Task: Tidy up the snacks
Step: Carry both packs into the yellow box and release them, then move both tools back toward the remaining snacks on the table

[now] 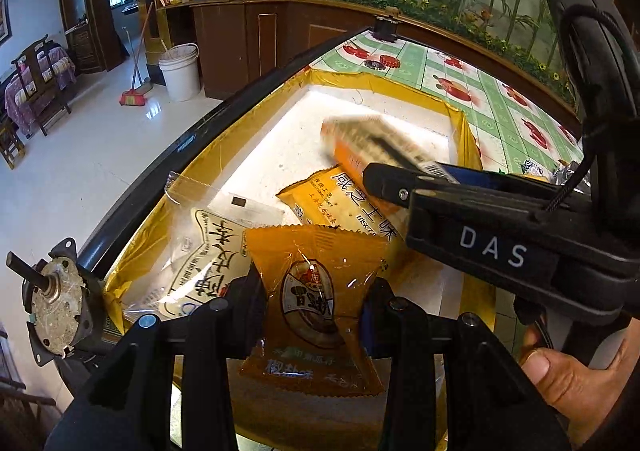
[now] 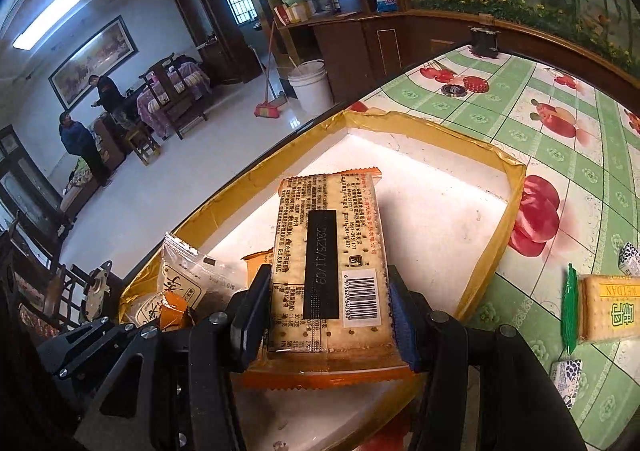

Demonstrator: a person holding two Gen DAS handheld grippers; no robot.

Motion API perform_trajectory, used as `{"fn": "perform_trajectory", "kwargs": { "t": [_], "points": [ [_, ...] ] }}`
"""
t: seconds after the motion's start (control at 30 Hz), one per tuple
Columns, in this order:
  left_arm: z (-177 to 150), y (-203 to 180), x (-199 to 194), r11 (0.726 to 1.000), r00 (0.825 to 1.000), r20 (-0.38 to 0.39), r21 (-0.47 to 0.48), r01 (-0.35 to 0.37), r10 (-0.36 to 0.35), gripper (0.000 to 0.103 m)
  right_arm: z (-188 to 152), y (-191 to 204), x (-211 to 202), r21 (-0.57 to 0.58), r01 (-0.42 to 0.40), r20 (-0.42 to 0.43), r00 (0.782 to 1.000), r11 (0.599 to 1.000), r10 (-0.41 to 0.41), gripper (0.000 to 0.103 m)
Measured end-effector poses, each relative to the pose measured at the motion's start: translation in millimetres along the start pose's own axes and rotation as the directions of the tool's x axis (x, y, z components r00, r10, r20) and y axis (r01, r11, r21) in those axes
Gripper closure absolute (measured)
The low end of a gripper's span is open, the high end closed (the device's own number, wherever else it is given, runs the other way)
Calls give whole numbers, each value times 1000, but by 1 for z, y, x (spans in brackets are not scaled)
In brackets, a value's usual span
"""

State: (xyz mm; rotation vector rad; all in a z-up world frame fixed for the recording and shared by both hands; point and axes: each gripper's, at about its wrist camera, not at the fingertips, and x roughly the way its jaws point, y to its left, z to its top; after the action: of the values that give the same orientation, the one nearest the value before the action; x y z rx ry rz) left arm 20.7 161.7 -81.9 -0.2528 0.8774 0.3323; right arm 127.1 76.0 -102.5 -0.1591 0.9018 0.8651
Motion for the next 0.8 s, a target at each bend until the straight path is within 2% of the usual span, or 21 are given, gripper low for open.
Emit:
{"fn": "perform_trajectory", "kwargs": {
  "t": [0.17,0.27,0.33,0.37,0.47,0.8],
  "points": [
    [0,2,-2,1000,999,-15,-11,27,-28,59,1,-3,-4,21,4,9,1000,1000,-4,45],
    [0,-1,-7,1000,1000,-6,-7,25,-25,45,1,-11,-16,50,-2,30,1000,999,1,37],
    [0,-3,-13,1000,1000,16,-2,12,-12,30,-1,-18,-31,78,-13,61,998,997,8,34],
    [0,-5,-16,1000,1000,29,1,5,-5,27,-3,-22,-39,88,-12,77,997,996,6,33],
    [0,-10,-23,1000,999,44,12,-20,19,26,-10,-34,-62,126,-11,118,993,992,-4,28],
    [-2,-33,-41,999,997,79,54,4,-8,26,-63,-89,-128,269,24,184,980,963,-76,25]
  ]
}}
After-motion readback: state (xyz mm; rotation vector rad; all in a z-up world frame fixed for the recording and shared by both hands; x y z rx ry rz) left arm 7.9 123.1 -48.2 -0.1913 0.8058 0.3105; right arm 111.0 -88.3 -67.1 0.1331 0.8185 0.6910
